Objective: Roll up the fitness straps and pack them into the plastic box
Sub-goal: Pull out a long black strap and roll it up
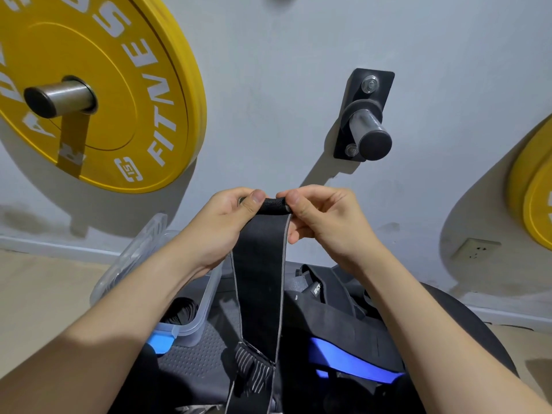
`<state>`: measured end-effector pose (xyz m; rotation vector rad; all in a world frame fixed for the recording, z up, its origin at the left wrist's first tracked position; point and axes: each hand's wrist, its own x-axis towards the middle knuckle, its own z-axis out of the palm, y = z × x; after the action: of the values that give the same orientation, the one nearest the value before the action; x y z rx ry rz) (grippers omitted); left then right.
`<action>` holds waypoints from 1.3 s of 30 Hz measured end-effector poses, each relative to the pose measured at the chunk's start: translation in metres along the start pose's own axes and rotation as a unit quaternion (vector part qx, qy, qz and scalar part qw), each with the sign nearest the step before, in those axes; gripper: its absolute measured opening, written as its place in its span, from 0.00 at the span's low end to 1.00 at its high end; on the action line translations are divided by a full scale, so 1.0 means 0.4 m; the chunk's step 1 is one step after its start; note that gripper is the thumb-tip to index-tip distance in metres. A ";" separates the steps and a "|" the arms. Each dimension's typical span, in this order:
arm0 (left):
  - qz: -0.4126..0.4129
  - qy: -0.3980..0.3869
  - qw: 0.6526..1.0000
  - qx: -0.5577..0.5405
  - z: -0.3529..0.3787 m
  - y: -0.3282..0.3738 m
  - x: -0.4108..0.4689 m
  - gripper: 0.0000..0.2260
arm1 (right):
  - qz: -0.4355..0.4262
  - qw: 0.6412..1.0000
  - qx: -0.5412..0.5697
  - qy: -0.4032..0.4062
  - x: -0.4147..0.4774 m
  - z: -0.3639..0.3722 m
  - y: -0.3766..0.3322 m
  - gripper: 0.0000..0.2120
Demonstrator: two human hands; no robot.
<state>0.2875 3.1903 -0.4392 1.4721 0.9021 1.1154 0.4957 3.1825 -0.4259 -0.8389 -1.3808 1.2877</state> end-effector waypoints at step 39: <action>0.005 0.038 0.973 0.227 0.024 0.006 -0.024 0.24 | -0.040 0.987 -0.147 0.056 -0.004 -0.009 0.001 0.08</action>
<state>0.2940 3.1780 -0.4390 1.8110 1.2667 1.0178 0.4994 3.1819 -0.4269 -1.0277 -1.5182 0.9737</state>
